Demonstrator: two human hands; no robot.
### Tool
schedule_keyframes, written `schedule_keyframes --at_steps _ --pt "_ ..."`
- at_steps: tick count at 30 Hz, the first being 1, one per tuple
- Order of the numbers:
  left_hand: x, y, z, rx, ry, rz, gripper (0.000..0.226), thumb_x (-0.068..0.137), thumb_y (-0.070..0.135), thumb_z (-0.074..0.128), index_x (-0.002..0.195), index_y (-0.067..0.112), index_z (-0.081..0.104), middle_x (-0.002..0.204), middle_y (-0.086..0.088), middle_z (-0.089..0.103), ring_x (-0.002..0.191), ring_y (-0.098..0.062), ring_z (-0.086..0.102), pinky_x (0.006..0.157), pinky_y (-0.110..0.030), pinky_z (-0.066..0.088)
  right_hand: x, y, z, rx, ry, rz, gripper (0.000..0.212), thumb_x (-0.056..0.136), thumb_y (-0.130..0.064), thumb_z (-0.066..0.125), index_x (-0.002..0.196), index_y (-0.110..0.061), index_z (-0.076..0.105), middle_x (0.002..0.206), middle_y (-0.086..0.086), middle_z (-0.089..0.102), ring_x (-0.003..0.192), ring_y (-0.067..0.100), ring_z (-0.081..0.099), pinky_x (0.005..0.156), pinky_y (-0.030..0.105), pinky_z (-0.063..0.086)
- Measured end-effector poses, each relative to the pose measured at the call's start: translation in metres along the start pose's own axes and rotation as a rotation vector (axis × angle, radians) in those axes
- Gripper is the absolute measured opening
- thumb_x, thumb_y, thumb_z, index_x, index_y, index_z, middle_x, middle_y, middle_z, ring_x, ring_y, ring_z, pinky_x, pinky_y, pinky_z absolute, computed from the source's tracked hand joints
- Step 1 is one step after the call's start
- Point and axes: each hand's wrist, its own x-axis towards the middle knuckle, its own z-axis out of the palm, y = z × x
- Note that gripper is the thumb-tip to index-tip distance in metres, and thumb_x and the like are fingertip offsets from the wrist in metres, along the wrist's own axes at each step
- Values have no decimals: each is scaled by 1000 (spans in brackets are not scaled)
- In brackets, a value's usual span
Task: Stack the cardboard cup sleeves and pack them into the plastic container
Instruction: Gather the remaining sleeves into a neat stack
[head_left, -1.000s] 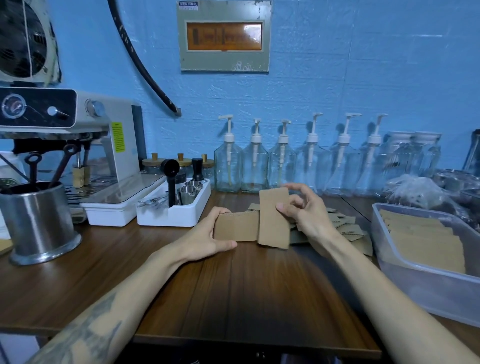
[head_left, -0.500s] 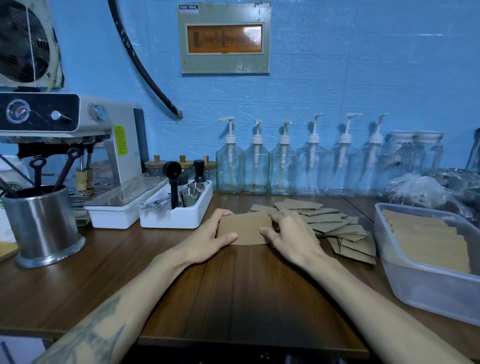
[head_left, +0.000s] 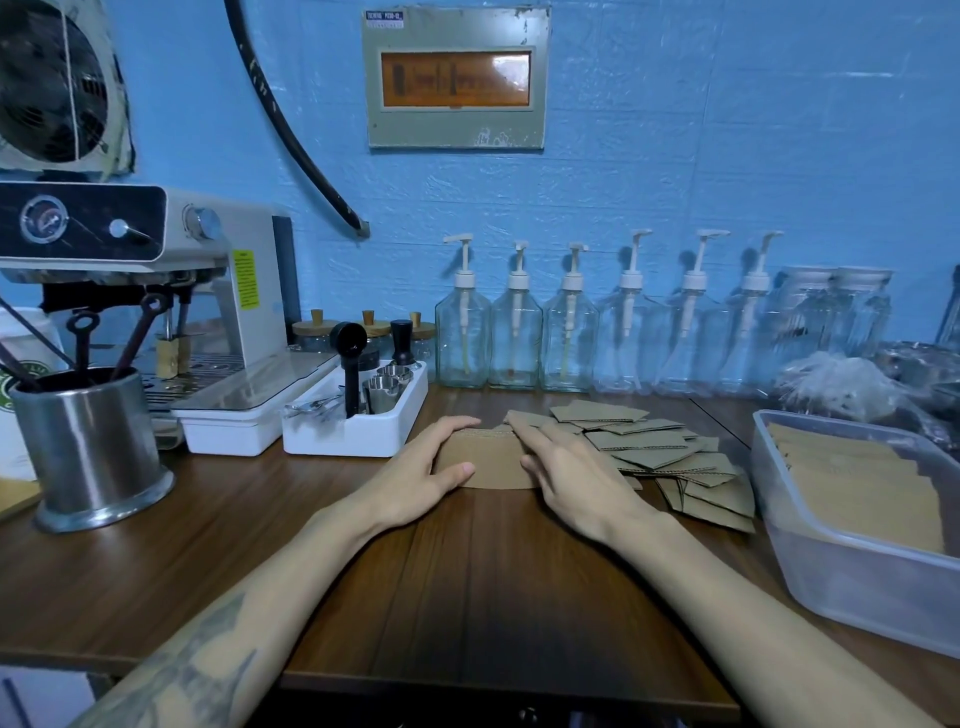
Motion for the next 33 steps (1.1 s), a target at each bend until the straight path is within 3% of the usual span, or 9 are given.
schedule_keyframes --at_steps 4,8,13,18,27,33 --pt "1 0 1 -33 24 14 36 98 27 58 129 42 48 123 18 58 110 1 56 93 -26 47 0 0 -1 40 27 19 48 103 -26 40 150 -29 33 138 1 54 124 26 48 96 39 46" --pt "0 1 0 -57 49 11 32 98 23 59 123 42 51 114 20 61 101 4 57 80 -12 42 1 0 -3 53 9 32 49 103 -28 41 152 -30 31 139 1 53 126 25 45 100 39 42" --pt "0 0 -2 -96 52 -12 32 98 19 60 123 38 54 114 19 62 101 4 58 79 -8 42 -3 17 -14 140 13 88 52 103 -37 43 152 -32 30 133 3 59 127 29 43 107 39 34" --pt "0 -2 -3 -112 71 -37 32 97 17 60 123 35 55 114 16 62 98 7 57 75 -5 40 -12 48 -24 70 -52 203 46 100 -39 49 143 -24 46 132 2 53 127 23 43 109 41 34" --pt "0 -3 -5 -123 85 -62 31 97 17 61 120 38 56 113 15 62 97 2 58 77 -11 43 -15 54 -21 37 -145 196 53 92 -59 52 137 -31 52 132 -1 48 130 20 37 108 41 31" --pt "0 -7 -5 -111 95 -47 33 96 21 62 115 47 55 114 18 62 102 0 59 85 -21 47 16 53 -24 35 -97 198 47 95 -51 53 133 -25 56 133 2 50 128 23 42 107 42 35"
